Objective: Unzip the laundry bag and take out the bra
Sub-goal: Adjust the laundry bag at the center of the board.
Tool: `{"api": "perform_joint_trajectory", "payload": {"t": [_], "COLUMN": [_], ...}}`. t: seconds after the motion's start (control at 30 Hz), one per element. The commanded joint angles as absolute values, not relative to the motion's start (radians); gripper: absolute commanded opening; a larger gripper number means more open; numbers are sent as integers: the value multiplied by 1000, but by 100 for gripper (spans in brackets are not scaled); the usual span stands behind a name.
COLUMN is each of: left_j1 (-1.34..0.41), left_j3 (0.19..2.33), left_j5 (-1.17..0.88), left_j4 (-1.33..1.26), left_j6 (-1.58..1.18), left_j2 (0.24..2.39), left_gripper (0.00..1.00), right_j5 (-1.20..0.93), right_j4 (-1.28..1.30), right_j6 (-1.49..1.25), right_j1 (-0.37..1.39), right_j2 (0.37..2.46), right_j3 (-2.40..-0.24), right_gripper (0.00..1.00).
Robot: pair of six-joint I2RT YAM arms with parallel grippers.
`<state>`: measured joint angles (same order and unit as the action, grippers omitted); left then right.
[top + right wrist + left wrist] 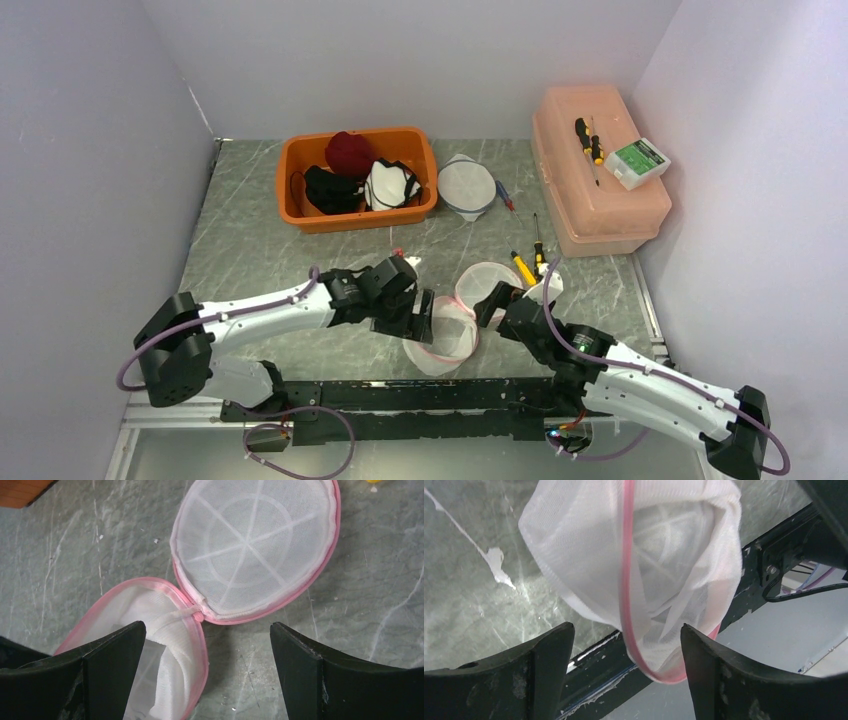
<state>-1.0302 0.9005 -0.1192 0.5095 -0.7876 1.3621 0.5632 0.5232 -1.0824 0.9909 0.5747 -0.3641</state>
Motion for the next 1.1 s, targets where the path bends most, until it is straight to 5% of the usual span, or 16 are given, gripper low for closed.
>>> {"api": "perform_joint_trajectory", "payload": {"t": [0.0, 0.33, 0.63, 1.07], "left_j1": [-1049, -1065, -1066, -1067], "left_j3": [850, 778, 768, 735], "left_j5": [-100, -17, -2, 54], "left_j4": [474, 434, 456, 460], "left_j6": [-867, -911, -889, -889], "left_j2": [1293, 1295, 1284, 1236], "left_gripper": [79, 37, 22, 13], "right_j5": [543, 270, 243, 108], "right_j4": [511, 230, 120, -47], "right_j6": [-1147, -1120, -1127, -1086], "right_j1": [966, 753, 622, 457], "right_j2": [582, 583, 649, 884], "right_j3": [-326, -195, -171, -183], "right_gripper": [99, 96, 95, 80]}}
